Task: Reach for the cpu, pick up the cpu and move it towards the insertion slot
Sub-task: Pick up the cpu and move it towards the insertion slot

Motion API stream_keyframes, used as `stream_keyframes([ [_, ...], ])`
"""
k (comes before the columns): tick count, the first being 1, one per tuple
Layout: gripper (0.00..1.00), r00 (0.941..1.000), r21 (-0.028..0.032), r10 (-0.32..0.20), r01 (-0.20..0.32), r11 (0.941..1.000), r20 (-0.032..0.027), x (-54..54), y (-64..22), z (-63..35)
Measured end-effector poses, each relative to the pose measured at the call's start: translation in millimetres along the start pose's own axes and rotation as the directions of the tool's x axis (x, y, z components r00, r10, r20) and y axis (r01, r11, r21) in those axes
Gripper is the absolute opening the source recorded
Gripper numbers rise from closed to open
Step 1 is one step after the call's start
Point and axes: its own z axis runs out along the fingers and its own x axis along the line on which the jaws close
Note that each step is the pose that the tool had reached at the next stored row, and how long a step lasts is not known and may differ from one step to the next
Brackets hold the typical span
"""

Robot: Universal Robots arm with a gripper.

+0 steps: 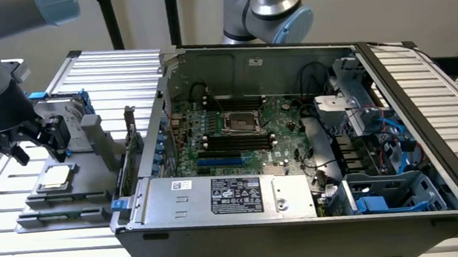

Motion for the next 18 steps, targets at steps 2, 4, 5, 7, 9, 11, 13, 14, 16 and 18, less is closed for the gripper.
stream_keyframes([
  [2, 0.71, 1.0, 0.0001, 0.0, 0.0, 1.0, 0.0, 0.0, -0.1, 1.9],
  [4, 0.71, 1.0, 0.0002, 0.0, 0.0, 1.0, 0.0001, 0.0, -0.1, 4.6],
  [5, 0.71, 1.0, 0.0001, 0.0, 0.0, 1.0, 0.0006, -0.1, -0.2, 6.1],
  [7, 0.71, 1.0, 0.0003, 0.002, -0.002, 1.0, 0.0028, -0.1, -0.2, 9.3],
  [9, 0.71, 1.0, 0.0006, 0.007, -0.007, 1.0, 0.0055, -0.1, -0.3, 12.5],
  [11, 0.71, 0.9999, 0.0014, 0.014, -0.014, 0.9999, 0.0077, -0.1, -0.4, 15.2],
  [13, 0.71, 0.9998, 0.0035, 0.02, -0.02, 0.9998, 0.0084, -0.1, -0.4, 16.8],
  [14, 0.71, 0.9997, 0.0049, 0.022, -0.022, 0.9997, 0.0084, -0.1, -0.4, 17.5],
  [16, 0.71, 0.9997, 0.0071, 0.024, -0.024, 0.9997, 0.0083, -0.2, -0.5, 18.7],
  [18, 0.71, 0.9996, 0.0092, 0.026, -0.026, 0.9996, 0.0083, -0.2, -0.5, 20.3],
])
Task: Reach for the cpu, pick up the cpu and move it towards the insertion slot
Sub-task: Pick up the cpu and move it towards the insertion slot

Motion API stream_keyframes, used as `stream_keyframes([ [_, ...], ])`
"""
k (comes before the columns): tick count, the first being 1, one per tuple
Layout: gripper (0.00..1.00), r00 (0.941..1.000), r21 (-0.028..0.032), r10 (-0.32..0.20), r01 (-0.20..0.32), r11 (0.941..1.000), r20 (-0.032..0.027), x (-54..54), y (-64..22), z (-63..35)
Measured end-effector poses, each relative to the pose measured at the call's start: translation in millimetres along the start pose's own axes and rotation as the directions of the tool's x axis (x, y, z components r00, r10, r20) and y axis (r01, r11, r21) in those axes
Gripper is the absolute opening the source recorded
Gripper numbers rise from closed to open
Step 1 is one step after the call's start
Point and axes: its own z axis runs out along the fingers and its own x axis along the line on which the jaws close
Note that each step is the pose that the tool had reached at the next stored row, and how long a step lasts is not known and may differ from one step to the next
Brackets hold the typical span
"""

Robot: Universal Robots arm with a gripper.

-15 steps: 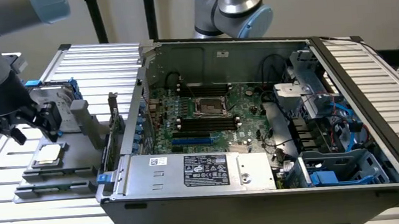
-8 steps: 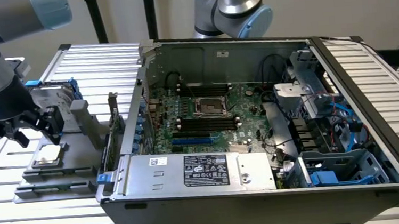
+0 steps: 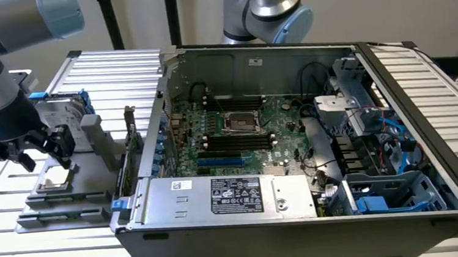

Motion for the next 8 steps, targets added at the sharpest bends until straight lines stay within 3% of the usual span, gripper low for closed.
stream_keyframes([
  [8, 0.71, 1.0, 0.0038, 0.003, -0.003, 1.0, -0.0002, 0.1, -0.7, 6.5],
])
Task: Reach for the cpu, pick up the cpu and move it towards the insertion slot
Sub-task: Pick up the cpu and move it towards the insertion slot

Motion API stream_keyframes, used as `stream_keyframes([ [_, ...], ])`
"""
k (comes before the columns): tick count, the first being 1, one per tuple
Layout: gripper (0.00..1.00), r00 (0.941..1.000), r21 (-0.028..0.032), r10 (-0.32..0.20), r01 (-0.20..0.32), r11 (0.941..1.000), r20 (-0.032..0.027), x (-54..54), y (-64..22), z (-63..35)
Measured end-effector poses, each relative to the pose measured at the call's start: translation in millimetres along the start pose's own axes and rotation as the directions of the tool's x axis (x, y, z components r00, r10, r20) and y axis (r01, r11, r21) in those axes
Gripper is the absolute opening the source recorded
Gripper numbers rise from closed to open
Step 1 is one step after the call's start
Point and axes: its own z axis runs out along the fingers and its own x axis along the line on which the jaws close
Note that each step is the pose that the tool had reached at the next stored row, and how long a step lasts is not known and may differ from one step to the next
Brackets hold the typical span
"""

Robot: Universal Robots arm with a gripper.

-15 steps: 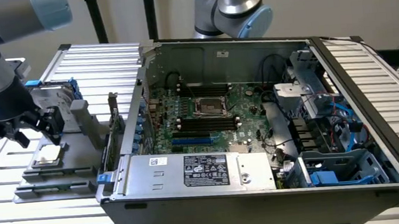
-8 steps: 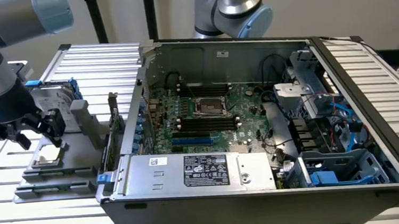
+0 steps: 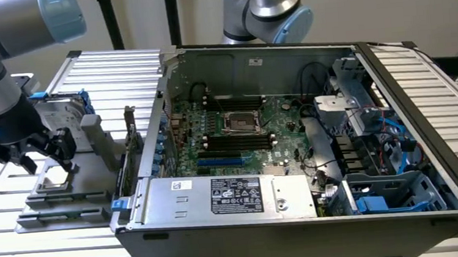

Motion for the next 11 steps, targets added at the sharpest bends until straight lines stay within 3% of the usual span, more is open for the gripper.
stream_keyframes([
  [11, 0.71, 1.0, 0.0019, 0.002, -0.002, 1.0, 0.0001, -0.1, -0.5, 8.2],
])
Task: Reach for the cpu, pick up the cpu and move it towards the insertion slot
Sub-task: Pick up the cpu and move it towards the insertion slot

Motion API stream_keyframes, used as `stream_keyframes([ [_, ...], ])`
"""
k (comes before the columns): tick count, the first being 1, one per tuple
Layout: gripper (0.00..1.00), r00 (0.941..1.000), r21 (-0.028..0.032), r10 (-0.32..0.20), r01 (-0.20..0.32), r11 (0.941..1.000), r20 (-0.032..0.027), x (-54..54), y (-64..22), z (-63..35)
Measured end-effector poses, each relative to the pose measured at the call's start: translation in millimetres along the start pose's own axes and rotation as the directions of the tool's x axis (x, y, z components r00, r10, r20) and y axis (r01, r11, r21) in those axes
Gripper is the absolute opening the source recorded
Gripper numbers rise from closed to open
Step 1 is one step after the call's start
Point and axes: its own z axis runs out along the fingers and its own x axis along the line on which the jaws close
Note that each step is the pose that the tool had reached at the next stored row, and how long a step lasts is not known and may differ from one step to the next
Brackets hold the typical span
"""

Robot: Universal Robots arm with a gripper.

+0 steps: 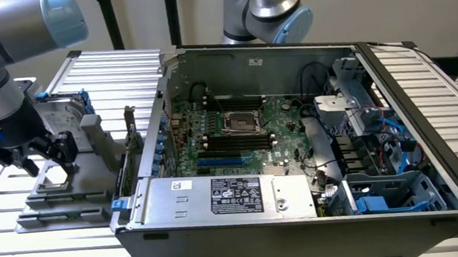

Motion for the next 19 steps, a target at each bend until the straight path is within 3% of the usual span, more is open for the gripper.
stream_keyframes([
  [19, 0.71, 0.9997, 0.0037, 0.024, -0.024, 0.9997, -0.0001, 0.0, 0.0, 9.6],
])
